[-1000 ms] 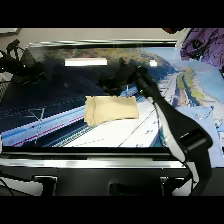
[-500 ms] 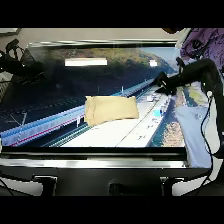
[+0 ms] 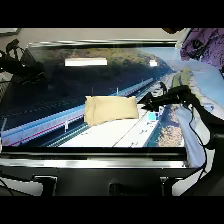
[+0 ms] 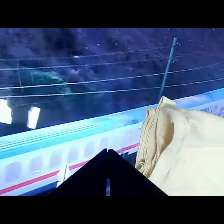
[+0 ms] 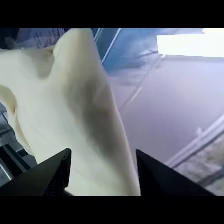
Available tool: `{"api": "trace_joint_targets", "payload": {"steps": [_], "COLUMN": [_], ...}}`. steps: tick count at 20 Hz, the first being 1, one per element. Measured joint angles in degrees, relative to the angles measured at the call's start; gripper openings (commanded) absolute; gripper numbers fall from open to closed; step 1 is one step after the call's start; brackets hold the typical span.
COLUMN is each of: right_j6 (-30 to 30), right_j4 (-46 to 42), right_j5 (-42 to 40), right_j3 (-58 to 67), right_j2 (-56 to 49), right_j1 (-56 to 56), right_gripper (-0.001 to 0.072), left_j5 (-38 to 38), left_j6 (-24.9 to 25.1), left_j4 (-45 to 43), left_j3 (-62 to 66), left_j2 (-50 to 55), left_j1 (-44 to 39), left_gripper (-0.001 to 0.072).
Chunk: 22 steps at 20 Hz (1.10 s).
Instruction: Fold the clothes and pants, and hang the long-sleeved shirts on hangers.
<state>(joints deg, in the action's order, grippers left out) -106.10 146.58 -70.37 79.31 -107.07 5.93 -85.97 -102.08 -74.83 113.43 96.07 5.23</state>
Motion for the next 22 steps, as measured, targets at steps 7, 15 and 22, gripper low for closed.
{"api": "trace_joint_targets", "payload": {"steps": [7, 15, 22], "right_j6": [-0.35, 10.01, 21.22], "right_j4": [1.44, -3.67, -11.89], "right_j5": [6.43, 7.3, 6.95], "right_j3": [-0.2, 10.82, 19.08], "right_j2": [-1.57, 5.92, 12.81], "right_j1": [-6.03, 1.7, 15.3], "right_gripper": [0.0024, 0.0023, 0.0023], "left_j5": [0.0, 0.0, 0.0], "left_j6": [0.02, 0.02, 0.0], "left_j4": [0.0, 0.15, 0.26], "left_j3": [0.0, 0.0, 0.0], "left_j2": [0.0, 0.0, 0.0], "left_j1": [0.0, -0.39, -1.49], "left_gripper": [0.0016, 0.0015, 0.0015]}}
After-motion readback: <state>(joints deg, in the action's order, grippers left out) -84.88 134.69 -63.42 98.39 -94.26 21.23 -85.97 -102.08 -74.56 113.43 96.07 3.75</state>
